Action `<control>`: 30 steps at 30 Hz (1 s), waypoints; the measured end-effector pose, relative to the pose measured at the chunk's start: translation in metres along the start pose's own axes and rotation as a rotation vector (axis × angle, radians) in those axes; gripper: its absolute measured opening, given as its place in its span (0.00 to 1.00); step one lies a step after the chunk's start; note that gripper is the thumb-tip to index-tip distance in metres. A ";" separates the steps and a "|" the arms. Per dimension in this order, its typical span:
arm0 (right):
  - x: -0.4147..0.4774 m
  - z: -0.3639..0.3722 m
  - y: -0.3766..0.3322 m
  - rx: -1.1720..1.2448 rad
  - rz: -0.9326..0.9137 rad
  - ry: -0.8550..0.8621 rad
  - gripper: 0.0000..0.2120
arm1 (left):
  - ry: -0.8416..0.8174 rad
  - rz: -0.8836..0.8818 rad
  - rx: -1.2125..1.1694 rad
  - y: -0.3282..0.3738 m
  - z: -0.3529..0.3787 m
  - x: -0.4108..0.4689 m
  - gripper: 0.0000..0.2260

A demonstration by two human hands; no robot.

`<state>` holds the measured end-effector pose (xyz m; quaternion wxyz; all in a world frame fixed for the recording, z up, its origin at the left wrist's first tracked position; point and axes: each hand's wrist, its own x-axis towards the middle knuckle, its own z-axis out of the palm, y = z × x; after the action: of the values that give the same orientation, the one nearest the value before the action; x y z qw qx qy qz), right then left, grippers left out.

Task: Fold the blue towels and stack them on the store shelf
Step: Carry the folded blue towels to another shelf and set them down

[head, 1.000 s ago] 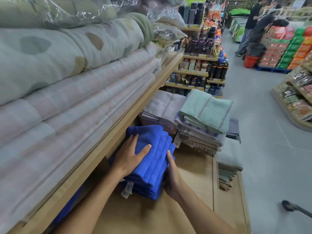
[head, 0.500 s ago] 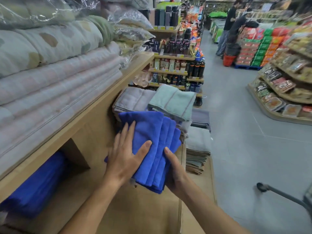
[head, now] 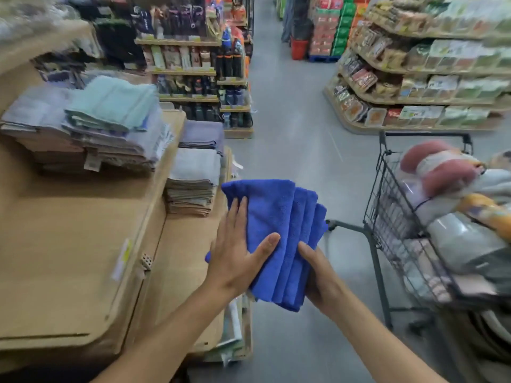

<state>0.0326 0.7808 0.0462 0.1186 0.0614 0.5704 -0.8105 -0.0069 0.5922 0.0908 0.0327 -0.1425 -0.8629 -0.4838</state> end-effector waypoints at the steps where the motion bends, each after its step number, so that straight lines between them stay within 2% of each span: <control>1: -0.014 -0.023 0.010 0.012 0.033 0.038 0.27 | -0.035 -0.026 -0.036 0.000 0.026 -0.010 0.45; 5: -0.061 -0.088 0.053 0.038 0.162 0.174 0.28 | -0.161 -0.109 -0.202 -0.016 0.114 -0.049 0.40; 7: -0.075 -0.106 0.073 0.059 0.230 0.220 0.30 | -0.201 -0.164 -0.211 -0.030 0.144 -0.062 0.38; 13: -0.055 -0.145 0.086 0.079 0.342 0.298 0.37 | -0.245 -0.279 -0.220 -0.056 0.194 -0.045 0.36; 20: 0.063 -0.203 0.042 0.060 0.369 0.318 0.36 | -0.221 -0.330 -0.250 -0.075 0.234 0.077 0.36; 24: 0.139 -0.235 0.006 0.111 0.337 0.293 0.26 | -0.235 -0.292 -0.265 -0.076 0.249 0.170 0.36; 30: 0.246 -0.292 -0.043 0.118 0.320 0.312 0.24 | -0.266 -0.262 -0.249 -0.079 0.283 0.306 0.38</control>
<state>-0.2268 1.0393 -0.0722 0.1523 0.2827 0.5166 -0.7938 -0.2985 0.8573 -0.0651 -0.1623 -0.0946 -0.8044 -0.5636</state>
